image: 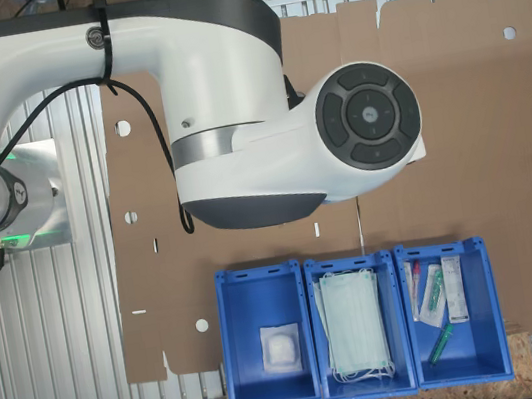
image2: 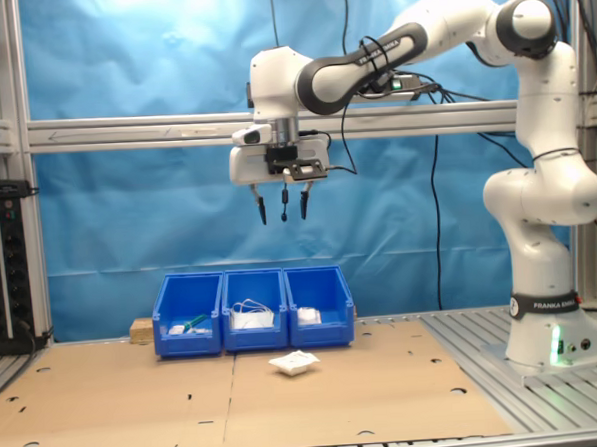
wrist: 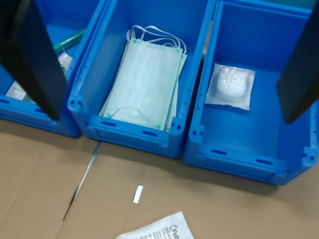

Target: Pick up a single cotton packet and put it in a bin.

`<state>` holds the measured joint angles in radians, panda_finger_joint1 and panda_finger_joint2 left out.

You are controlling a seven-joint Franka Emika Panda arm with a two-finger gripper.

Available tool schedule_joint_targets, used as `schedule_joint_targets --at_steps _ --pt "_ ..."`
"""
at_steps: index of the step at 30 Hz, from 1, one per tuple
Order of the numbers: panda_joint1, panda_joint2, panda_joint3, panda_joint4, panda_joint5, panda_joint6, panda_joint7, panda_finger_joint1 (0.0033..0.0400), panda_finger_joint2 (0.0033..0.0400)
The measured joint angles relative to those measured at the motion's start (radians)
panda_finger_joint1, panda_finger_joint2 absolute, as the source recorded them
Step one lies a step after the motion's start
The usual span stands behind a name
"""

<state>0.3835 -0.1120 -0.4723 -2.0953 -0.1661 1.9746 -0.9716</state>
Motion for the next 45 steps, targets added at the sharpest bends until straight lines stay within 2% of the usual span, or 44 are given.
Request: schedule_joint_targets --at_steps 6,14,27,45 --pt "0.0 0.037 -0.018 -0.041 -0.021 0.06 0.0 0.04 0.04" --pt "0.001 0.072 -0.021 -0.063 -0.03 0.103 0.0 0.04 0.04" --pt "0.003 0.114 -0.019 -0.067 -0.031 0.146 0.0 0.04 0.04" --pt "0.005 0.243 -0.013 -0.067 -0.031 0.245 0.0 0.04 0.04"
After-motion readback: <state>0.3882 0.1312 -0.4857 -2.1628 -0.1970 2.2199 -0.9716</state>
